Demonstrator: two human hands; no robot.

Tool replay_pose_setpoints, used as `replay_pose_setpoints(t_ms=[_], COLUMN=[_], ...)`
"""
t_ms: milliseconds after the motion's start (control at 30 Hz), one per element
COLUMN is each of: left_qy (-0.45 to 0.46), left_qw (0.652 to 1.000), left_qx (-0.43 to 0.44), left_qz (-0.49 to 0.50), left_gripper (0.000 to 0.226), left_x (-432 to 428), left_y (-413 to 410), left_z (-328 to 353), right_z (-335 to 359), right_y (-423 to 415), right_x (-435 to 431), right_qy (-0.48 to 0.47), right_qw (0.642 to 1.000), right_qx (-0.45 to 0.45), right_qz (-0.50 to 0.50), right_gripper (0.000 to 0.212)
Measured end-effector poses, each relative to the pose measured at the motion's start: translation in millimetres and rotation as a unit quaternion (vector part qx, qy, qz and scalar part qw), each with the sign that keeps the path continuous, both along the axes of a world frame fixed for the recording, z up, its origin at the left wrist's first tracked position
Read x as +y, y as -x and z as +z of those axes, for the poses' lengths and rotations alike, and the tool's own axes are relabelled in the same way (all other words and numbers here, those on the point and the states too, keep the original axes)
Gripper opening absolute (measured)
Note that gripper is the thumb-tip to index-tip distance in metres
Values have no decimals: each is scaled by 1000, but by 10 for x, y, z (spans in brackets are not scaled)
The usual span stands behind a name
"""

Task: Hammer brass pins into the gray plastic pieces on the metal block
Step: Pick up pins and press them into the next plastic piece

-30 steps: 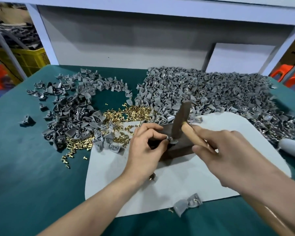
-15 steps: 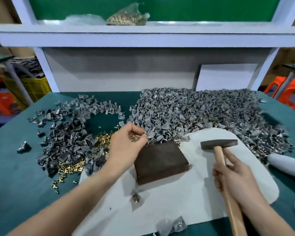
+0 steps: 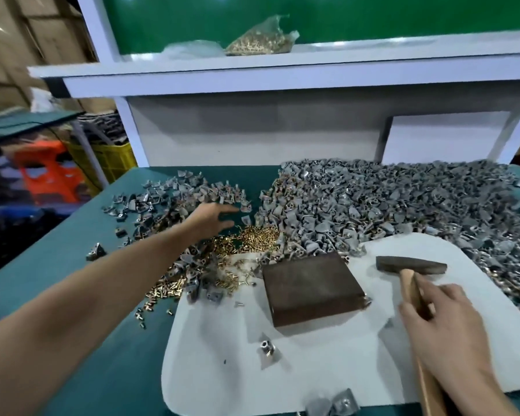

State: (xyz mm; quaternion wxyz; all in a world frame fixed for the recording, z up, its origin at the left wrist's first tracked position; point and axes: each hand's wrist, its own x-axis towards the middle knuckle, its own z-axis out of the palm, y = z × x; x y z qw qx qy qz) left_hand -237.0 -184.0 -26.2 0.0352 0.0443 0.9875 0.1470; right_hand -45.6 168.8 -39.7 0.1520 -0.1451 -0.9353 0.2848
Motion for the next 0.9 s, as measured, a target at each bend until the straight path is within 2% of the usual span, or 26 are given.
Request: replay_pose_setpoints(t_ms=[67, 167, 367, 500, 567, 633, 700, 767, 833, 900], left_qy=[11, 2, 0, -5, -46, -129, -211, -237, -168, -64], left_qw=[997, 991, 997, 997, 996, 986, 968, 948, 945, 954], left_qx=[52, 93, 31, 29, 51, 85, 83, 81, 116, 143], left_qz=[-61, -92, -75, -64, -54, -59, -111, -195, -255, -257], left_gripper=[47, 42, 6, 13, 16, 13, 10, 8, 10, 14], left_x=[59, 145, 210, 272, 358, 506, 702, 876, 999, 1070], left_y=[-37, -20, 90, 67, -24, -214, -548, -968, -1324, -1502], left_z=[-74, -67, 94, 174, 258, 419, 586, 645, 544, 383], right_z=[1, 19, -17, -18, -23, -25, -31, -38, -45, -49], right_y=[1, -20, 10, 6, 1, 3, 6, 11, 15, 14], right_x=[2, -5, 2, 40, 54, 60, 74, 84, 91, 86], right_qy=[22, 41, 39, 45, 43, 41, 41, 43, 44, 44], right_qw=[1000, 999, 999, 999, 999, 999, 999, 999, 999, 999], right_qx=[8, 1, 0, 9, 8, 9, 9, 10, 15, 17], right_qz=[-1, -1, 6, 5, 8, 12, 14, 15, 17, 19], right_gripper=[42, 42, 46, 46, 46, 47, 47, 47, 47, 47])
